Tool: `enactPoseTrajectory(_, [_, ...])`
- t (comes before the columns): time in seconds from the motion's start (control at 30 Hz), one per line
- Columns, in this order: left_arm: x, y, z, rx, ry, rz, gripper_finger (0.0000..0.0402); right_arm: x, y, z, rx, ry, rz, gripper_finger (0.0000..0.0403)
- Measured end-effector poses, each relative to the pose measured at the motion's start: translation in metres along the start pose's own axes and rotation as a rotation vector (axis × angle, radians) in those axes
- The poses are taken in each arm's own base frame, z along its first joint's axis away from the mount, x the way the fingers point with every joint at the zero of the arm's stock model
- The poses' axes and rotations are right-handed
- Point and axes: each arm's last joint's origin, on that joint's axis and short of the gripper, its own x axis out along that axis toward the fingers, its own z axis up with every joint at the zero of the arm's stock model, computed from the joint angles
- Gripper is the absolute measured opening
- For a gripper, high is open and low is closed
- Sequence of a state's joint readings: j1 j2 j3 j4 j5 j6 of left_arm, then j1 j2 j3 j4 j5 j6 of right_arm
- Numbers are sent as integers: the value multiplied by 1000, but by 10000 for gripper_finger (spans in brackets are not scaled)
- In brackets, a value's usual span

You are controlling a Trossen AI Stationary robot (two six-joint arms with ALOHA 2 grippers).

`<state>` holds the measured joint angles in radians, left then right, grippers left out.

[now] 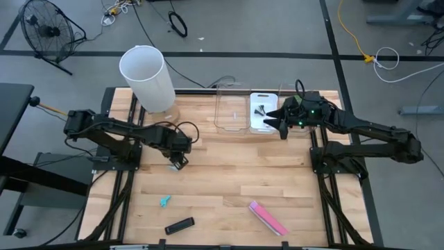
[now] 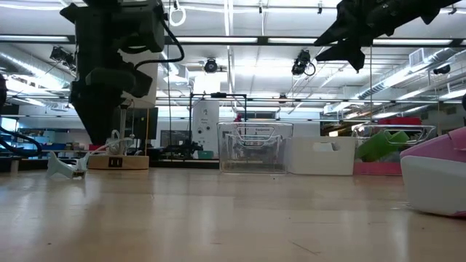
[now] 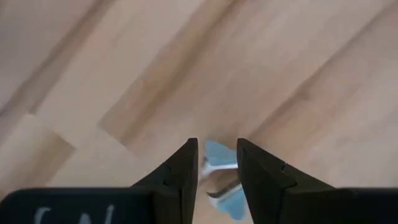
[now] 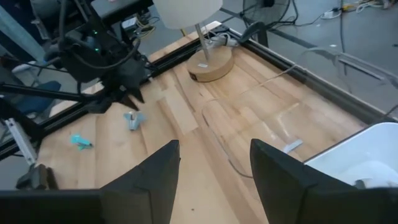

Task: Pick and place Stapler, Stapler remover, tape
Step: Put the blue staple remover into the white bin

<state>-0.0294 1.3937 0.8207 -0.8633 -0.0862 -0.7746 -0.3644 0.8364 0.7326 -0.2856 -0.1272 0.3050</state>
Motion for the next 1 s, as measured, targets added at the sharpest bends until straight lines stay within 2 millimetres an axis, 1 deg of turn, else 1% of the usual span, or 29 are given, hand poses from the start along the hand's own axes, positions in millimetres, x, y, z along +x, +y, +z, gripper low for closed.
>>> enactPoseTrajectory(0.17, [0, -2, -2, 5, 45, -42, 145, 0, 0, 0, -5, -4, -15, 194])
enactPoseTrajectory(0.3, [-1, -5, -5, 81, 40, -46, 175, 0, 0, 0, -5, -3, -15, 194])
enactPoseTrajectory(0.37, [-1, -8, -7, 146, 35, -52, 189, 0, 0, 0, -5, -3, -15, 194])
enactPoseTrajectory(0.47, [-1, -12, -12, 317, 31, -56, 202, 0, 0, 0, -4, -2, -12, 194])
enactPoseTrajectory(0.6, [-2, -17, -17, 540, 7, -37, 205, 0, 0, 0, -4, -2, -12, 194])
enactPoseTrajectory(0.67, [-3, -19, -20, 613, -6, -23, 202, 0, 0, 0, -1, -2, -13, 194])
enactPoseTrajectory(0.87, [-2, -20, -23, 730, -26, 23, 189, 0, 0, 0, -1, -1, -12, 194])
enactPoseTrajectory(1.0, [7, -14, -29, 768, 8, 44, 186, 0, 0, 0, -1, -1, -12, 194])
